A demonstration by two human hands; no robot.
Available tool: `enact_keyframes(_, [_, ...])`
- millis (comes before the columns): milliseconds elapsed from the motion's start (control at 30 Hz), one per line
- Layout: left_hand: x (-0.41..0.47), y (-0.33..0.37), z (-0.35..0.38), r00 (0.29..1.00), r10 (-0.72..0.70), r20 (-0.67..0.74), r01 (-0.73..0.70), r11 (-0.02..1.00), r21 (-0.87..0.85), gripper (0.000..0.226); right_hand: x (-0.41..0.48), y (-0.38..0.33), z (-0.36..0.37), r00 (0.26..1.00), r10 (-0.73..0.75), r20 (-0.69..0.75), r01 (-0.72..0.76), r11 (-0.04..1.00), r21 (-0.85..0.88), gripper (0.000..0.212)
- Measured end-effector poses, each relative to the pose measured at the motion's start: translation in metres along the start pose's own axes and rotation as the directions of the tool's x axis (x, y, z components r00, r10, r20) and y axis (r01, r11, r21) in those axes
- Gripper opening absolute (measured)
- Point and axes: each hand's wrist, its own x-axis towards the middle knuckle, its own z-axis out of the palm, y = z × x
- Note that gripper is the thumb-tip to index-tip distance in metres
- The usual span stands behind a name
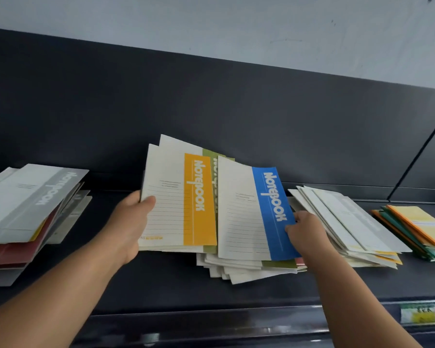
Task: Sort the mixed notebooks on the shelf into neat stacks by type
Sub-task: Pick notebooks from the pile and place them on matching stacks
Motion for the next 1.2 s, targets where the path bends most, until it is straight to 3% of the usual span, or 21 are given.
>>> enact_keyframes(167, [-0.002,0.0,-0.026,1.0,-0.015,-0.007,0.014,1.0,-0.011,0.021,0.005,-0.002,0.003,0.999,-0.013,-0.041,0.002,0.967,-0.255,0.009])
enact_keyframes(267, [-0.004,0.002,-0.036,1.0,-0.013,0.012,0.013,1.0,-0.015,0.022,0.003,-0.008,0.01,0.999,-0.025,-0.024,0.013,0.912,-0.41,0.015])
enact_keyframes(367, [-0.006,0.007,-0.042,0.999,0.001,0.033,0.0,1.0,-0.022,0.022,-0.005,-0.02,0.023,0.985,-0.17,-0.042,0.131,0.875,-0.465,0.029])
enact_keyframes(433, [-0.008,0.01,-0.046,0.999,0.015,0.038,-0.014,1.0,-0.026,0.022,-0.013,-0.034,0.034,0.968,-0.251,0.0,0.24,0.927,-0.287,0.042])
enact_keyframes(500, [-0.01,0.014,-0.048,0.998,0.039,0.043,-0.037,0.999,-0.029,0.022,-0.022,-0.05,0.045,0.961,-0.255,0.102,0.256,0.967,0.008,0.046])
enact_keyframes(633, [-0.014,0.023,-0.056,0.995,0.084,0.055,-0.082,0.995,-0.051,0.022,-0.031,-0.076,0.065,0.919,-0.188,0.346,0.043,0.921,0.386,0.061])
enact_keyframes(800, [-0.018,0.028,-0.067,0.99,0.117,0.077,-0.11,0.99,-0.084,0.024,-0.036,-0.091,0.081,0.784,-0.171,0.597,-0.279,0.762,0.584,0.039])
enact_keyframes(867, [-0.019,0.029,-0.07,0.99,0.119,0.077,-0.111,0.989,-0.094,0.024,-0.035,-0.09,0.083,0.781,-0.187,0.595,-0.29,0.736,0.612,0.032])
enact_keyframes(933, [-0.02,0.028,-0.07,0.992,0.108,0.062,-0.102,0.991,-0.088,0.024,-0.034,-0.087,0.079,0.828,-0.185,0.53,-0.252,0.721,0.646,0.025])
enact_keyframes(1033, [-0.019,0.024,-0.059,0.996,0.073,0.052,-0.068,0.993,-0.093,0.022,-0.031,-0.082,0.067,0.897,-0.157,0.413,-0.169,0.741,0.65,0.018])
enact_keyframes(1200, [-0.017,0.017,-0.021,0.994,0.069,0.079,-0.065,0.997,-0.043,0.014,-0.025,-0.064,0.039,0.948,-0.124,0.295,-0.093,0.775,0.625,0.015])
